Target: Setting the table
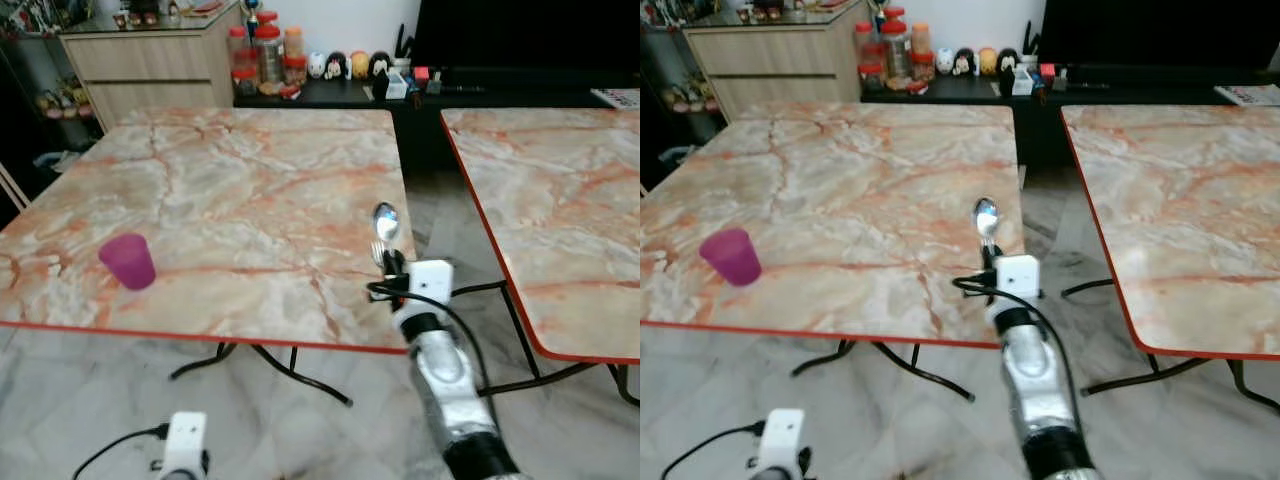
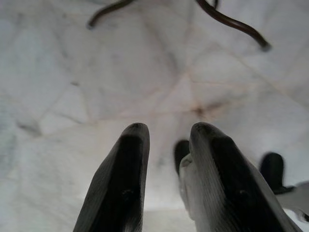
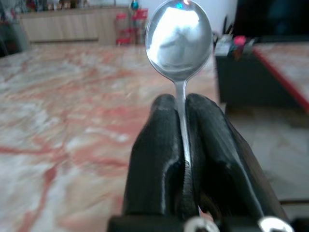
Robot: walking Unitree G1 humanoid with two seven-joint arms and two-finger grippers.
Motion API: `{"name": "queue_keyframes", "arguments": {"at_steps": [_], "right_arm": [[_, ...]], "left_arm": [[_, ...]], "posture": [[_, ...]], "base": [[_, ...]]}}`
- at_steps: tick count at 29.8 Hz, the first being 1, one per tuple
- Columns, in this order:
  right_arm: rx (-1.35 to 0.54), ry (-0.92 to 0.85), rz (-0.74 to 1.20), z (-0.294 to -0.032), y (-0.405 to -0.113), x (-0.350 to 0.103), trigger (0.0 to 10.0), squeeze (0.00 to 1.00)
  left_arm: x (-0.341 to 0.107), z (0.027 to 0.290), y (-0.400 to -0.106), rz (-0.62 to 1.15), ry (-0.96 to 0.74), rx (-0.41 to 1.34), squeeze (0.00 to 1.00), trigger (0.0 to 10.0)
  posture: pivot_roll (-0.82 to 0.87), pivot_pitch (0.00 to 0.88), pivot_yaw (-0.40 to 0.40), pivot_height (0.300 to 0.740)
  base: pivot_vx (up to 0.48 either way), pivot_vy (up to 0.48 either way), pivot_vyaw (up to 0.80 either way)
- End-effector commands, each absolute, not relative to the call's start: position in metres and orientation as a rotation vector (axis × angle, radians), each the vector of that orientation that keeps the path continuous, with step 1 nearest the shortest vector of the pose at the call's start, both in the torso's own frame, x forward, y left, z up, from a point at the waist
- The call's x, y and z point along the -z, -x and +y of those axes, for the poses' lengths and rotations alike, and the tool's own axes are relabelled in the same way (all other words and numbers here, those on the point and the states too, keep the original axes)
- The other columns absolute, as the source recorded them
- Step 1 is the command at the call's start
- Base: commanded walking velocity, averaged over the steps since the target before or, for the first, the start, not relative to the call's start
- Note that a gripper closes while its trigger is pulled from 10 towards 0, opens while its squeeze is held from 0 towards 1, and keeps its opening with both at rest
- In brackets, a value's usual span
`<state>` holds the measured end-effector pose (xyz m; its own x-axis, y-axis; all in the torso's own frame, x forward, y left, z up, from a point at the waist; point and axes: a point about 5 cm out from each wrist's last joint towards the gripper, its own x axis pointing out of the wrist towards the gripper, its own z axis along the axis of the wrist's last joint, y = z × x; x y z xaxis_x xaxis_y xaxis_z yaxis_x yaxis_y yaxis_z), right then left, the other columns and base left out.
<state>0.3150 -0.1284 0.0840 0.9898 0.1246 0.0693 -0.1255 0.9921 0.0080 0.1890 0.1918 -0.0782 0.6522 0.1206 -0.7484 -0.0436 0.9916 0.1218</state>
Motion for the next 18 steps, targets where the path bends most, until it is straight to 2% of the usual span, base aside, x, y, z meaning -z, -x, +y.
{"name": "queue_keyframes", "arguments": {"at_steps": [1, 15, 18], "right_arm": [[-0.144, -0.021, -0.088, -0.1201, -0.3165, -0.0888, 10.0, 0.00], [-0.122, -0.013, -0.090, -0.1261, -0.3159, -0.0883, 10.0, 0.00], [-0.118, -0.008, -0.075, -0.1286, -0.3155, -0.0847, 10.0, 0.00]], "left_arm": [[0.0770, 0.1989, -0.1897, 0.859, -0.129, -0.094, 0.00, 10.0], [0.0775, 0.1967, -0.1893, 0.861, -0.128, -0.088, 0.00, 10.0], [0.0776, 0.1963, -0.1892, 0.860, -0.119, -0.091, 0.00, 10.0]], "posture": [[0.00, 0.000, -0.009, 0.740], [-0.01, 0.000, -0.009, 0.740], [-0.01, 0.000, -0.010, 0.740]], "base": [[0.000, -0.277, 0.00], [0.000, -0.278, 0.00], [0.000, 0.000, 0.00]]}}
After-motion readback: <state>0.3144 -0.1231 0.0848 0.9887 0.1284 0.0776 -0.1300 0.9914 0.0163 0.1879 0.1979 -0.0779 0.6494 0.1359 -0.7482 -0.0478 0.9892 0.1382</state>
